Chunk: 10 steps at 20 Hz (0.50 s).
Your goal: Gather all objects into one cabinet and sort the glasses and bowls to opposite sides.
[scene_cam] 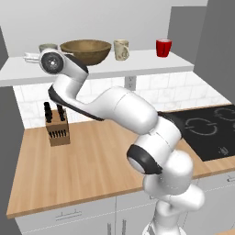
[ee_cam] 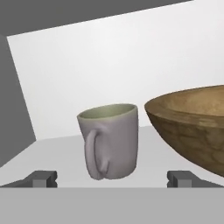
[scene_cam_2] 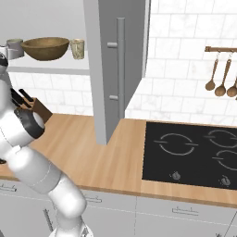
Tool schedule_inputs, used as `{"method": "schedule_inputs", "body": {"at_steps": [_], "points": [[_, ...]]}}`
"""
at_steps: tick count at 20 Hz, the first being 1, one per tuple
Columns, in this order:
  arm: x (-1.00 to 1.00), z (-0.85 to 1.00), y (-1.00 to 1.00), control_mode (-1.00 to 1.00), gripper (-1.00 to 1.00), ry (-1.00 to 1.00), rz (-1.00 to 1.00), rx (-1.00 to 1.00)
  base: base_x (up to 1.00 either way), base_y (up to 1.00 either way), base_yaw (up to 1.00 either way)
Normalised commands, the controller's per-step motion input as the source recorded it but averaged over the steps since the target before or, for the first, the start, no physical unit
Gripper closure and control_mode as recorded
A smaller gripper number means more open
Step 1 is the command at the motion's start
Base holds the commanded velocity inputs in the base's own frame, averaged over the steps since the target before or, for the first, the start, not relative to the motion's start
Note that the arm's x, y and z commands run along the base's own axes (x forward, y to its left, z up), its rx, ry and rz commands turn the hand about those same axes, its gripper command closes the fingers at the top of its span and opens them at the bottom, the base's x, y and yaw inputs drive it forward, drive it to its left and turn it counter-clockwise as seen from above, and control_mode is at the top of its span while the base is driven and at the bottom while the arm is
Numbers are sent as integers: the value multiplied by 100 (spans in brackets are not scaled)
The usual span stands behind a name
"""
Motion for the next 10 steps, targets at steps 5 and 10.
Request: {"method": "schedule_inputs", "body": {"at_steps": [5, 10], "points": [[8, 0, 18, -100, -100, 0, -2, -2, 0, 0, 0], [6, 0, 30, -100, -100, 0, -1, -3, 0, 0, 0]]}}
